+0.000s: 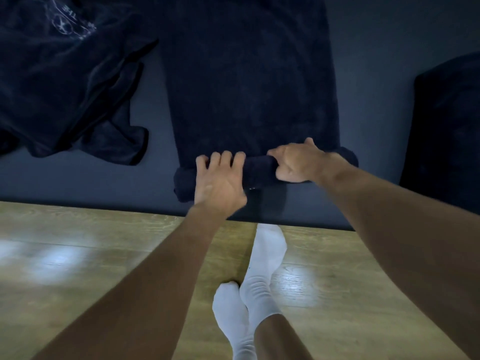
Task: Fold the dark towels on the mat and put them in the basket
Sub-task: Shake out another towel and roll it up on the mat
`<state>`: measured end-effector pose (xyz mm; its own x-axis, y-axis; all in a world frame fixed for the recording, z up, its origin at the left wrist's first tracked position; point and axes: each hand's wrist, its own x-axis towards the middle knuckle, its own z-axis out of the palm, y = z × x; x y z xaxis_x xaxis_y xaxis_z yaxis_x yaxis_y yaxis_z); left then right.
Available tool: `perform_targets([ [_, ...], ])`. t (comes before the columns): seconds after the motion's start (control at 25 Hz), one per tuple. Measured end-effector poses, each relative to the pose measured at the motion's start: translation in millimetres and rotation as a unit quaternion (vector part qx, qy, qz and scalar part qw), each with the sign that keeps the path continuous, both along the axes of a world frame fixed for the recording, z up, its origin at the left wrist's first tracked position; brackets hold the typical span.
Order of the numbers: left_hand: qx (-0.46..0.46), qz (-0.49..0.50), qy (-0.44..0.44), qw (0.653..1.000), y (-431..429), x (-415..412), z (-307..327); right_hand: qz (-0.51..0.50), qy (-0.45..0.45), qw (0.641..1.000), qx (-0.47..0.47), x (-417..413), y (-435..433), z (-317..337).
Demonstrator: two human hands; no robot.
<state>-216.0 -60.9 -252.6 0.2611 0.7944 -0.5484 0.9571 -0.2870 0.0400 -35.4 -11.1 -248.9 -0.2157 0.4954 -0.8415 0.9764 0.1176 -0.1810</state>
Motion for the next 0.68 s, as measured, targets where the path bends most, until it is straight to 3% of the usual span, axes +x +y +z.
perform_targets([
  [0.12,0.036,-0.034,0.071,0.996,-30.9,-3.9,-2.8,-0.018,-0.029,0.992,-0.123,-11.3,24.9,6.9],
  [0.2,0.025,0.007,0.073,0.997,-17.4,5.0,-6.7,-0.018,-0.036,0.993,-0.108,-13.4,23.3,5.9],
  [0.28,-0.002,0.058,0.046,0.997,3.3,12.4,-10.9,0.013,-0.018,1.0,0.023,-6.6,-2.1,2.6],
  [0.36,-0.044,0.109,0.005,0.993,24.6,11.7,-12.6,0.061,-0.019,0.982,0.176,3.7,-37.4,1.0],
  [0.48,-0.144,0.133,-0.025,0.98,50.7,2.5,-10.7,0.079,-0.064,0.96,0.261,3.2,-57.9,-7.2],
  [0.56,-0.173,0.135,-0.025,0.975,53.8,2.9,-5.5,0.071,-0.076,0.968,0.23,-2.2,-38.7,-11.4],
  [0.68,-0.101,0.08,-0.003,0.992,24.8,-2.1,-3.2,0.058,-0.017,0.993,0.097,-4.0,0.3,-3.8],
])
